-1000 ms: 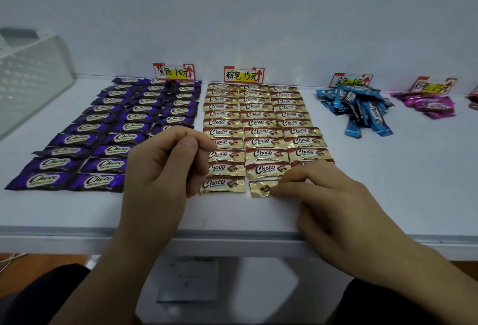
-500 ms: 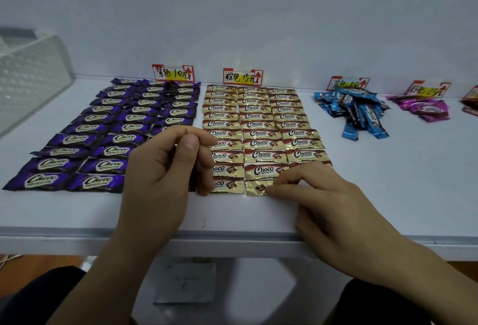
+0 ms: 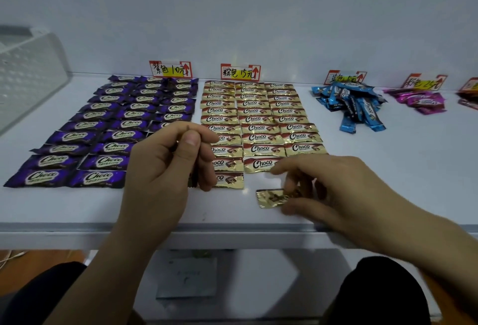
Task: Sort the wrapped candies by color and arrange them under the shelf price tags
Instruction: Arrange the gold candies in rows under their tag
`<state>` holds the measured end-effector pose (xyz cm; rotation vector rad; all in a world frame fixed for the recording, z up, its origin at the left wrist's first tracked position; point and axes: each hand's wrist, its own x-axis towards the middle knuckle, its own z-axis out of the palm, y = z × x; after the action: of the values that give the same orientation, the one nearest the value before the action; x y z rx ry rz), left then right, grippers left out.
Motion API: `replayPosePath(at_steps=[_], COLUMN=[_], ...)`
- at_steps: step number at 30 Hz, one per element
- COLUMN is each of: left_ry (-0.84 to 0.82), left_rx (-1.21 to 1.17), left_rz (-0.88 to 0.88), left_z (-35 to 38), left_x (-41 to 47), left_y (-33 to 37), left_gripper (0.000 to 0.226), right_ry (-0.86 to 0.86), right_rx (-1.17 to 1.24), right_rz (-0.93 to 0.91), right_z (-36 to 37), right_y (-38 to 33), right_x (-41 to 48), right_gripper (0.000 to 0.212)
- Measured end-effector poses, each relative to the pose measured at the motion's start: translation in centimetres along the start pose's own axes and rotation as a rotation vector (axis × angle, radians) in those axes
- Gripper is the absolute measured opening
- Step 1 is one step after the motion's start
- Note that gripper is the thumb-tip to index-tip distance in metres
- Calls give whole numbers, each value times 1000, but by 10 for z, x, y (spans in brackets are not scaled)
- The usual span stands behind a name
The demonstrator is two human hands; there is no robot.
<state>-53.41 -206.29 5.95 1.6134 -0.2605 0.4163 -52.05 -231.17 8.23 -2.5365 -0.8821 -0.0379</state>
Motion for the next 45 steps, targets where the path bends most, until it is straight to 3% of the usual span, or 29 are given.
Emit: replayPosePath(at_steps=[4,8,10,13,15,18,24,29,39,42,45], left_ry=[-25,-25,-18,-18,-32,-47,-51,-50,19,52,93], left_rx=[12,23,15,5,13,18,11,14,18,154,122], left_rz=[9,12,7,-4,-10,-11,-3,-7,20,88,78], left_z=[2,3,2,2,2,3,3,3,1,-1,0], left_x=[0,0,0,-1,-2,-2,-2,-3,-3,-2,-1], left_y=[-1,1,2,2,3,3,2,3,-1,1,7], left_gripper=[29,29,30,30,30,29,29,28,27,26,26], right_ry=[-177,-148,-66,66,133,235,351,173,120,116,200], right_rx=[-205,-290,-141,350,536,379,34,-132,-226,-222,-112], right_rz=[-55,-118,-48,98,145,153,93,-148,-143,-153,-141], right_z=[-14,-11,-12,-15,-10,3,24,28,32,32,30], right_y=[-2,-9,-8,-11,-14,-7,2,0,-4,-4,-3], right_x=[5,6,7,5,2,-3,-16,-21,-20,-19,-20], right_gripper=[24,14,28,56,50,23,14,29,39,39,38])
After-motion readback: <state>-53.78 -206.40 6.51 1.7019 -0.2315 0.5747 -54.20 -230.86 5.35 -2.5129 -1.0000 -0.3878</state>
